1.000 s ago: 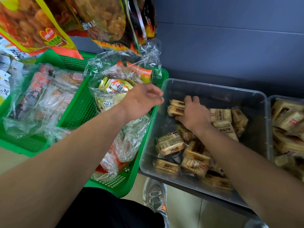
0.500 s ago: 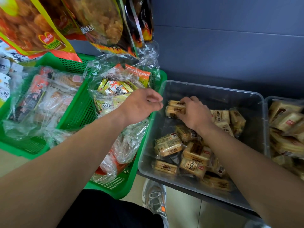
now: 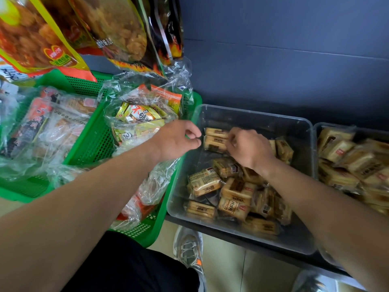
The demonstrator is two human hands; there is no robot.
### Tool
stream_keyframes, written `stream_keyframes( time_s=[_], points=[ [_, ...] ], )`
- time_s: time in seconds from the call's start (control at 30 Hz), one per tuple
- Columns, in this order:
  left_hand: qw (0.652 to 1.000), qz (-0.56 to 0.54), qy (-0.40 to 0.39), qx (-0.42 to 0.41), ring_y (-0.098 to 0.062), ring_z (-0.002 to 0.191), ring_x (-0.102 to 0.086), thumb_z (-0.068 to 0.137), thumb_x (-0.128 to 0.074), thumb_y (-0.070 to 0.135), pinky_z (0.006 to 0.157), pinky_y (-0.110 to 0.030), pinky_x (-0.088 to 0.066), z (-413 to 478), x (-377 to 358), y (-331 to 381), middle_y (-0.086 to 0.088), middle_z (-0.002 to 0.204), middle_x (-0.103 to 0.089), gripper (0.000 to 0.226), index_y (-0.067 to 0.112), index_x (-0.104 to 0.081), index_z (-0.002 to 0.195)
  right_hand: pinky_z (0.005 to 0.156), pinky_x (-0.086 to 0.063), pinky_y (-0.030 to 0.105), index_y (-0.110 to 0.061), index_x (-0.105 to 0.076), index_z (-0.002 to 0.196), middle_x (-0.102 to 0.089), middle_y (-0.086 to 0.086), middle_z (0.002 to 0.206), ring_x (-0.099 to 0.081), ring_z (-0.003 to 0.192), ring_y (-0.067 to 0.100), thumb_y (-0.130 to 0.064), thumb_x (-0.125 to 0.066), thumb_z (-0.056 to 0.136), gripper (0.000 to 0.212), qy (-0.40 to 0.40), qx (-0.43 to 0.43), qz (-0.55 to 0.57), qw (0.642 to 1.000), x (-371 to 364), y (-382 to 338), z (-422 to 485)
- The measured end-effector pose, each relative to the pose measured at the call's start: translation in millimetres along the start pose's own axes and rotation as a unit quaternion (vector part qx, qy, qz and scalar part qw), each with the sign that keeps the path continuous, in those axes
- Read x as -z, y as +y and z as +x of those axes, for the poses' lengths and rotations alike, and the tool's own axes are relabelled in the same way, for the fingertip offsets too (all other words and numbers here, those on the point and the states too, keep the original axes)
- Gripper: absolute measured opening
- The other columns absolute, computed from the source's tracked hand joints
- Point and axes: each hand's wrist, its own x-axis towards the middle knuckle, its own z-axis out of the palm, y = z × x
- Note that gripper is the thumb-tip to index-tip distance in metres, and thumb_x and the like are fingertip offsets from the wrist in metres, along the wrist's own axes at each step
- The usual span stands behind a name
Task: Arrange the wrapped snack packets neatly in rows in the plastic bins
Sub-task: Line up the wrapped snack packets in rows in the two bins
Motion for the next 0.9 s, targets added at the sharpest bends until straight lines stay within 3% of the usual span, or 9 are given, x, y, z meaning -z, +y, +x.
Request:
stream_keyframes(
  time_s=[0.1, 0.2, 0.27, 0.4, 0.63, 0.8, 0.9],
  points=[
    [0.995, 0.096, -0.019, -0.029, -0.011, 0.106, -0.062, 0.094, -0.069, 0.032, 0.090, -0.025, -0.045, -5, -5, 1, 0.006, 0.119, -0.066, 0.027, 0.026, -0.067, 0.120, 0.093, -0.054, 0.039, -0.032, -0.063, 0.120, -0.068, -0.007, 0.119, -0.064, 0.108, 0.016, -0.037, -0.060, 0.099, 0.022, -0.146, 0.056, 0.018, 0.988, 3, 12, -18],
    [0.980, 0.189, -0.045, -0.044, -0.012, 0.111, -0.058, 0.094, -0.068, 0.035, 0.090, -0.025, -0.040, -14, -10, 5, 0.006, 0.128, -0.064, 0.033, 0.026, -0.065, 0.126, 0.105, -0.045, 0.043, -0.035, -0.051, 0.141, -0.055, -0.006, 0.142, -0.053, 0.128, 0.020, -0.048, -0.064, 0.094, 0.050, -0.247, 0.064, -0.047, 0.966, 0, 13, -23],
    [0.965, 0.246, -0.061, -0.060, -0.014, 0.118, -0.054, 0.093, -0.069, 0.040, 0.097, -0.030, -0.042, -18, -16, 7, 0.008, 0.129, -0.062, 0.036, 0.030, -0.063, 0.126, 0.104, -0.044, 0.044, -0.037, -0.048, 0.143, -0.054, -0.006, 0.144, -0.051, 0.129, 0.022, -0.051, -0.070, 0.088, 0.061, -0.248, 0.058, -0.054, 0.966, -1, 10, -19],
    [0.924, 0.354, -0.110, -0.095, -0.014, 0.116, -0.055, 0.090, -0.067, 0.053, 0.101, -0.039, -0.042, -19, -35, 10, 0.010, 0.128, -0.060, 0.045, 0.035, -0.057, 0.130, 0.103, -0.044, 0.044, -0.035, -0.054, 0.138, -0.057, -0.003, 0.138, -0.051, 0.127, 0.024, -0.048, -0.074, 0.085, 0.059, -0.229, 0.057, -0.045, 0.971, -3, 9, -11],
    [0.864, 0.471, -0.153, -0.092, -0.015, 0.101, -0.059, 0.082, -0.064, 0.072, 0.097, -0.042, -0.028, -13, -54, 5, 0.014, 0.115, -0.068, 0.059, 0.038, -0.054, 0.130, 0.087, -0.054, 0.039, -0.035, -0.065, 0.120, -0.067, -0.006, 0.113, -0.062, 0.103, 0.018, -0.043, -0.059, 0.099, 0.023, -0.121, 0.076, -0.040, 0.989, -3, 30, -13],
    [0.858, 0.488, -0.129, -0.094, -0.013, 0.095, -0.057, 0.077, -0.066, 0.076, 0.100, -0.042, -0.026, -15, -60, 5, 0.016, 0.109, -0.067, 0.066, 0.037, -0.054, 0.128, 0.090, -0.049, 0.041, -0.036, -0.062, 0.120, -0.061, -0.010, 0.109, -0.054, 0.104, 0.016, -0.073, -0.068, 0.077, 0.057, -0.191, 0.075, -0.059, 0.977, -6, 34, -13],
    [0.856, 0.492, -0.130, -0.088, -0.013, 0.093, -0.057, 0.074, -0.068, 0.077, 0.098, -0.041, -0.026, -15, -60, 6, 0.016, 0.107, -0.067, 0.068, 0.037, -0.054, 0.128, 0.089, -0.048, 0.038, -0.034, -0.062, 0.123, -0.061, -0.007, 0.114, -0.051, 0.106, 0.018, -0.069, -0.069, 0.079, 0.057, -0.163, 0.083, -0.083, 0.980, -12, 30, -10]
  ],
)
